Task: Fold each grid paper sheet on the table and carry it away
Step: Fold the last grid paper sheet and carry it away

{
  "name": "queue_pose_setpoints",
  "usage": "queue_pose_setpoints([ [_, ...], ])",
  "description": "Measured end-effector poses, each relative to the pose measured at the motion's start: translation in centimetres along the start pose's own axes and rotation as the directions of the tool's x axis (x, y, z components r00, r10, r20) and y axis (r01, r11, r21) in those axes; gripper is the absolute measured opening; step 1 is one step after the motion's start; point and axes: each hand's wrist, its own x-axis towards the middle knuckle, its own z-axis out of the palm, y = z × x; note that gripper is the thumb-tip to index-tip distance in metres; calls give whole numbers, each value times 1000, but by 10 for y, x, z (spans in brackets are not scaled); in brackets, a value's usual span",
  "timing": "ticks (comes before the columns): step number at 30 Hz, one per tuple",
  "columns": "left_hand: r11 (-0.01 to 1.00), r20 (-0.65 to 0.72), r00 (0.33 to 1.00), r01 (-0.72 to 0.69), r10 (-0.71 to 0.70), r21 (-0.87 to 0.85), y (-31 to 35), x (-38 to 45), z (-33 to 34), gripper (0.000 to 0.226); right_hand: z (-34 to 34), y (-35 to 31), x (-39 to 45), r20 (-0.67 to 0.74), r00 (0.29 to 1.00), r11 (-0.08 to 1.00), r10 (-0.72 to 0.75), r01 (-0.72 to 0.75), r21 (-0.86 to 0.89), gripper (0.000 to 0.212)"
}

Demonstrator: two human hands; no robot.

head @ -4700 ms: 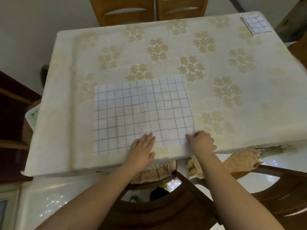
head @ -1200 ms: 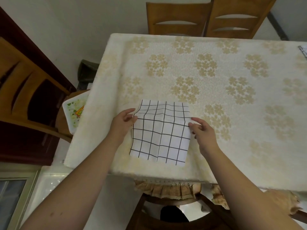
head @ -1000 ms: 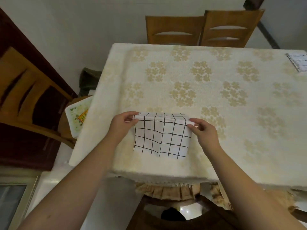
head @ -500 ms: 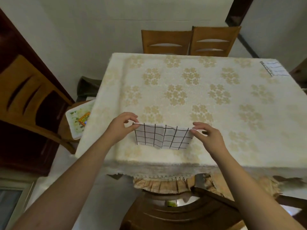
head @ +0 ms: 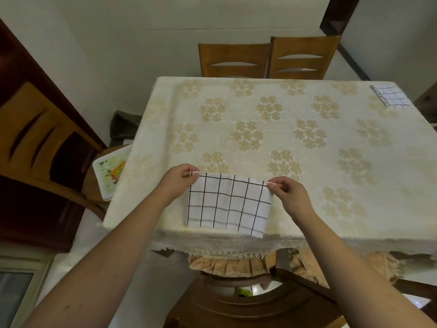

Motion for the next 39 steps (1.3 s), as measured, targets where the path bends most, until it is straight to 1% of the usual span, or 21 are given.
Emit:
queue_pose_setpoints([
  [2,999,-36,999,-37,37,-15,9,7,-2,7,-6,-6,11,-1,1000,999,-31,31,-43,6],
  [5,987,-92,983,-161,159,-16,19,14,-9,18,-15,-16,23,-2,996,993,-91,90,-81,11],
  [7,968,-130,959,-250,251,20,19,13,-12,24,-20,-16,26,11,991,986,-132,132,-101,9],
  [9,956,-153,944,-283,291,71,10,9,-9,33,-19,-6,27,22,987,977,-160,162,-141,11],
  [11,976,-144,966,-206,214,71,-9,5,3,38,-12,12,24,23,993,981,-112,115,-159,13],
  [14,1000,-109,994,3,0,23,-46,-2,28,31,7,41,15,-1,998,995,67,-66,-74,16],
  [17,977,-68,975,207,-211,-55,-76,-10,55,25,25,64,5,24,972,972,234,-234,-3,26],
  [19,954,-60,953,293,-297,-69,-86,-12,69,23,34,74,1,45,939,938,342,-344,41,27],
  [20,949,-72,947,308,-312,-59,-88,-13,74,22,37,77,1,47,922,921,383,-386,54,26],
  [21,952,-90,947,305,-307,-38,-88,-13,78,22,39,79,1,50,909,905,415,-417,77,25],
  [23,964,-138,957,263,-254,48,-86,-13,83,21,41,78,1,56,898,889,437,-440,127,21],
  [25,969,-195,964,207,-178,138,-82,-13,86,20,42,74,0,50,914,906,402,-405,119,18],
  [26,971,-222,964,184,-147,155,-78,-13,86,19,43,72,0,47,927,921,373,-376,100,17],
  [29,983,-274,959,114,-70,147,-66,-9,88,20,45,67,0,38,954,954,297,-298,31,12],
  [31,986,-267,963,80,-38,148,-58,-7,90,23,48,68,-1,31,959,959,282,-282,-14,7],
  [33,985,-236,972,41,0,170,-54,-5,91,27,50,70,-2,18,953,953,302,-302,-15,7],
  [36,976,-183,982,-8,49,217,-50,-4,94,32,52,73,-2,-13,938,937,347,-347,-26,12],
  [39,972,-146,985,-54,89,229,-45,-4,99,34,55,76,0,-15,922,922,386,-386,-27,20],
])
